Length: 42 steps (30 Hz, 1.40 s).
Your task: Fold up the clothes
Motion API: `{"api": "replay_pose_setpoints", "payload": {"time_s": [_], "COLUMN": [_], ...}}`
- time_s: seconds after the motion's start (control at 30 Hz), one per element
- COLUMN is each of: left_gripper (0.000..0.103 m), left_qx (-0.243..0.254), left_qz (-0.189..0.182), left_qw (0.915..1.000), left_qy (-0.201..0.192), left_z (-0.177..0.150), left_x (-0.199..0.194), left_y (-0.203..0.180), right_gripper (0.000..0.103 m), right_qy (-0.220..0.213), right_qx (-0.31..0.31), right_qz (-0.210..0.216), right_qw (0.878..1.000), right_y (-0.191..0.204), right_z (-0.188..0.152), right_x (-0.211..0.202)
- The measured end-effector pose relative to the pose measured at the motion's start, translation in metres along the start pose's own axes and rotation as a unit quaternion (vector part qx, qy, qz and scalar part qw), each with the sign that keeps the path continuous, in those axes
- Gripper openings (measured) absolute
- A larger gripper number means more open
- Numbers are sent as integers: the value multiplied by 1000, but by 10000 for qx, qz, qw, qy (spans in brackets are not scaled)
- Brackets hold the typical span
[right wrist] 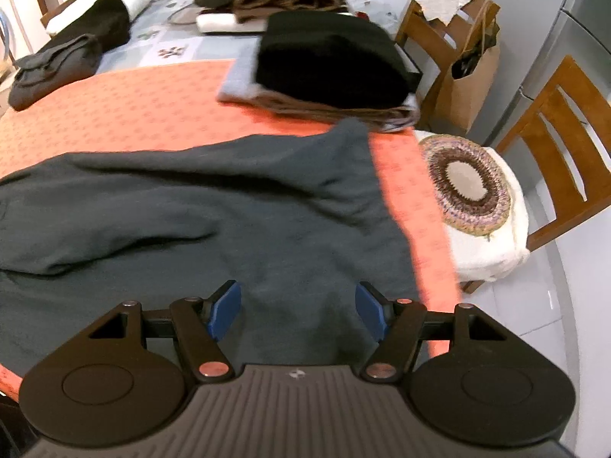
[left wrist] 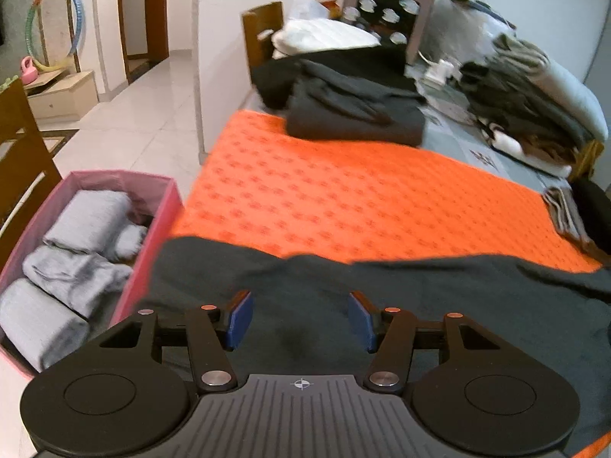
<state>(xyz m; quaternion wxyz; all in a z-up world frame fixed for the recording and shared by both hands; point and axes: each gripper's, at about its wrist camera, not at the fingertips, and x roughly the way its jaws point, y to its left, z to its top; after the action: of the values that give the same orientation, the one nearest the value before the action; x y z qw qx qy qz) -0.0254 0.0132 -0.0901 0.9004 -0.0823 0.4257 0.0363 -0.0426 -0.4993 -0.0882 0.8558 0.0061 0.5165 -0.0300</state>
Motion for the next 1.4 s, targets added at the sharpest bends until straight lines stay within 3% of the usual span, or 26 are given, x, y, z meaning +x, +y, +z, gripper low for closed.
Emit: {"api": "replay_pose_setpoints", "payload": {"time_s": [0.27, 0.5, 0.73, 0.9, 1.0, 1.17, 1.2, 1.23, 1.3, 1.4], "left_gripper": [58, 58, 58, 57, 46, 42, 33, 19, 3, 2], "left_qx": [178, 651, 1389, 1940, 2217, 2384, 2365, 2349, 2485, 2625], "left_qz": [172, 61, 18, -167, -301, -494, -569, -679, -767, -727], "left_qw": [9996, 9974, 9889, 9778, 9699, 9648, 9648, 9640, 9603, 9594], "left_qy": [152, 302, 530, 770, 962, 991, 1003, 1041, 1007, 734], "left_z": [-1, 18, 41, 47, 47, 47, 48, 49, 48, 52], "left_x": [17, 37, 71, 98, 110, 118, 118, 119, 118, 113], "left_y": [-59, -88, -111, -126, -134, -138, -137, -137, -142, -149], "right_gripper": [73, 70, 52, 50, 49, 15, 14, 6, 4, 3], "right_qy": [-287, -511, -401, -165, -95, -12, -13, -55, -169, -446], "right_qx": [-84, 163, 446, 670, 771, 1077, 1120, 1161, 1319, 1531], "right_qz": [218, 691, 945, 1130, 1191, 1510, 1555, 1562, 1593, 1558], "right_qw": [9993, 9962, 9937, 9912, 9898, 9827, 9815, 9809, 9782, 9748], "right_y": [-62, -87, -92, -90, -90, -93, -92, -92, -95, -102], "right_z": [33, 79, 115, 127, 132, 133, 132, 130, 127, 122], "right_x": [15, 32, 68, 93, 104, 112, 112, 110, 102, 82]}}
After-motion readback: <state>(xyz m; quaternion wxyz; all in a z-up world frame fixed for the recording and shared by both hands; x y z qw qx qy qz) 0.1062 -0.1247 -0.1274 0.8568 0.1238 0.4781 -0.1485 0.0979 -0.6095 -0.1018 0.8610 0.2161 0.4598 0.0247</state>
